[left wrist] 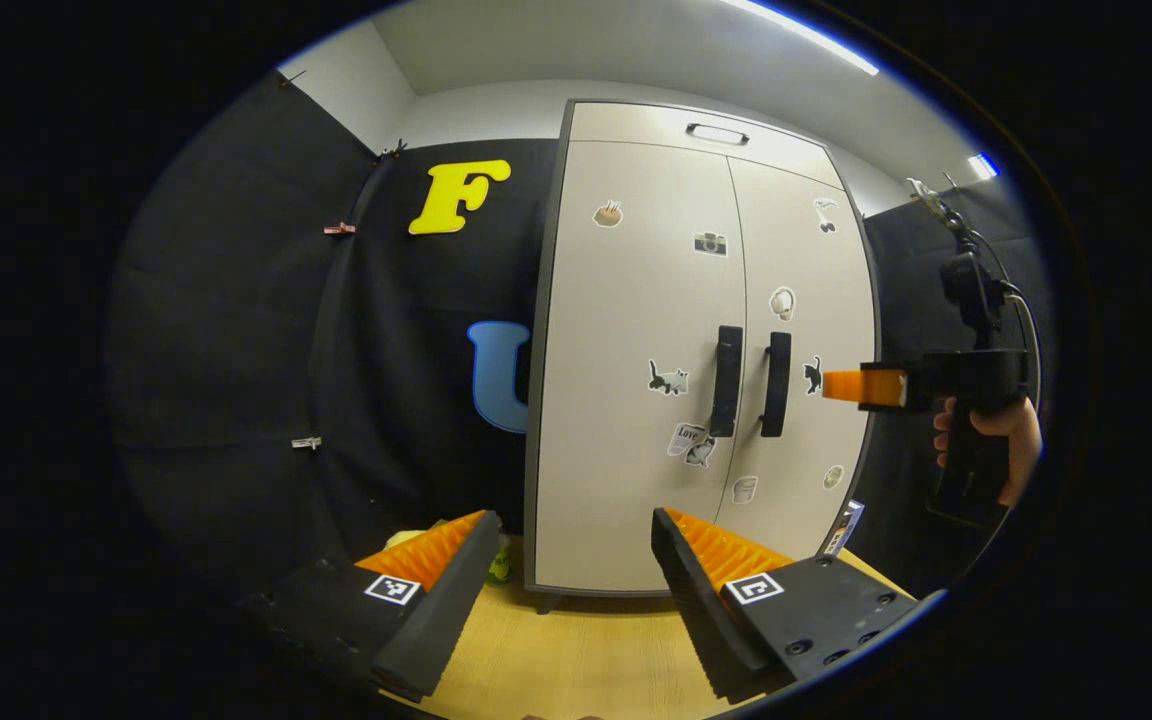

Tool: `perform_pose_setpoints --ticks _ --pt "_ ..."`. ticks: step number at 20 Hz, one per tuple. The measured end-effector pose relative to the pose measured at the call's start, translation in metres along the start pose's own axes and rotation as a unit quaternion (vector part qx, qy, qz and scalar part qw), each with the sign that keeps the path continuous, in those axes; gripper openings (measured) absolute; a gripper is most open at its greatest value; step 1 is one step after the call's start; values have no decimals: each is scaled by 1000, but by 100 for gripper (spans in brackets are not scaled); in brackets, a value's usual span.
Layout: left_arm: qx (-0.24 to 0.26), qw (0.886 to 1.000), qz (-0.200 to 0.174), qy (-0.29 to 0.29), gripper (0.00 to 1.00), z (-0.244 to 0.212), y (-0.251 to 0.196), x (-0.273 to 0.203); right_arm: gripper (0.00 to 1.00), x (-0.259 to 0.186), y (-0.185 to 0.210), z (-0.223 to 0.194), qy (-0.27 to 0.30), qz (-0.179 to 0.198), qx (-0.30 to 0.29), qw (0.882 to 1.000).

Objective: Open the right door of the double-door shoe cabinet with the right hand, and open the left door with the left hand.

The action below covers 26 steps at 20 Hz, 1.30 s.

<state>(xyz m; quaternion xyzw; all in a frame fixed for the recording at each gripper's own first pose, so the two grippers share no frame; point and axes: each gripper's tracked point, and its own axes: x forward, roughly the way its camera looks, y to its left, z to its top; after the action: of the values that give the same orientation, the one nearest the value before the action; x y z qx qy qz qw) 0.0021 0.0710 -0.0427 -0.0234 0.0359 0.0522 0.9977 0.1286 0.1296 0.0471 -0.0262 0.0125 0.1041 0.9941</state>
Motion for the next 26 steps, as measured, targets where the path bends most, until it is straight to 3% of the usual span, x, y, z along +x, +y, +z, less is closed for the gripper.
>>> perform_pose_setpoints --ticks 11,17,21,23,26 --pt "1 999 47 25 95 -16 38 -14 98 85 23 -4 10 -4 -3 1000" --pt "7 999 48 22 95 -16 42 -15 72 97 25 -6 11 -18 -2 1000" --pt "17 999 43 19 95 -16 41 -19 39 100 29 -8 19 -26 21 999" --pt "19 999 37 19 95 -17 40 -22 38 100 28 -8 21 -28 27 999" --pt "15 999 29 26 95 -23 39 -29 26 99 28 -9 27 -29 30 999"
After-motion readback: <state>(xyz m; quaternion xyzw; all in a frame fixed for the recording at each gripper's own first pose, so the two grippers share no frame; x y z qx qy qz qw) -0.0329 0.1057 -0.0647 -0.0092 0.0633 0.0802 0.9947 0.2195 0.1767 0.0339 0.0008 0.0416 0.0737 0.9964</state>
